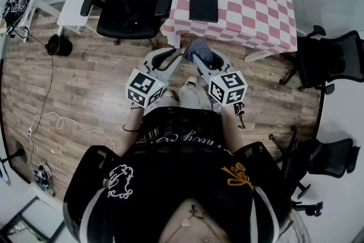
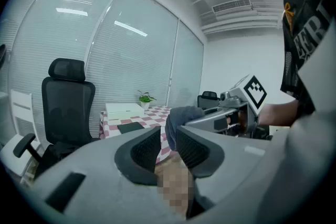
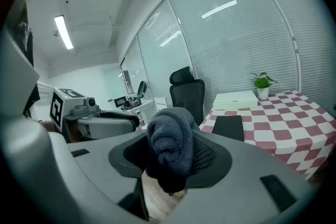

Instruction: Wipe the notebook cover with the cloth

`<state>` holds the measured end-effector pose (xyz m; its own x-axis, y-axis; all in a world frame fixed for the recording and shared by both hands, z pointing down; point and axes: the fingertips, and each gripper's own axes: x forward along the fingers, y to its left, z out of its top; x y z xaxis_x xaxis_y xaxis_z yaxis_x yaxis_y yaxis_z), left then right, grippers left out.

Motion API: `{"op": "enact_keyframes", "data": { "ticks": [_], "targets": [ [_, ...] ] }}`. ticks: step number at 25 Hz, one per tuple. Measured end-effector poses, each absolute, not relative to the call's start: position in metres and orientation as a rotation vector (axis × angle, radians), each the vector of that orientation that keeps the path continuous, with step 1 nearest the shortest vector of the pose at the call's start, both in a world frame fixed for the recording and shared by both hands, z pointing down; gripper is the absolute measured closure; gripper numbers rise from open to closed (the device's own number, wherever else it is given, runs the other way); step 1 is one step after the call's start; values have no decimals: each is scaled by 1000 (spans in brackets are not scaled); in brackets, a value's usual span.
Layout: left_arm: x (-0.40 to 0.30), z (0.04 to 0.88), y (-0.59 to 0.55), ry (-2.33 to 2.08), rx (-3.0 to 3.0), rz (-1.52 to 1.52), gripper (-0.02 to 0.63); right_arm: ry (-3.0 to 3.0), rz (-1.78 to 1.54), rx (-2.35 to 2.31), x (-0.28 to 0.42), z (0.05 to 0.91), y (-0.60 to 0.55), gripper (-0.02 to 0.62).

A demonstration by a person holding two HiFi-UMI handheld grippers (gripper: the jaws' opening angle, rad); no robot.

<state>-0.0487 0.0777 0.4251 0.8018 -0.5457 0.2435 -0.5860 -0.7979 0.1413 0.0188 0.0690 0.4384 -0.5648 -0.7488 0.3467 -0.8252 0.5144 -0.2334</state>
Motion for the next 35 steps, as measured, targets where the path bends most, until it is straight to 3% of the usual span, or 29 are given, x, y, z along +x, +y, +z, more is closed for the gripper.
{"op": "enact_keyframes", "data": {
  "ticks": [15, 35],
  "targets": [
    [-23, 424, 35, -891, 2781, 308, 508, -2561, 536, 1321, 44, 436, 24, 426],
    [59, 440, -20, -893, 2775, 407, 508, -2567, 598, 1312, 129, 452, -40, 426]
  ]
}}
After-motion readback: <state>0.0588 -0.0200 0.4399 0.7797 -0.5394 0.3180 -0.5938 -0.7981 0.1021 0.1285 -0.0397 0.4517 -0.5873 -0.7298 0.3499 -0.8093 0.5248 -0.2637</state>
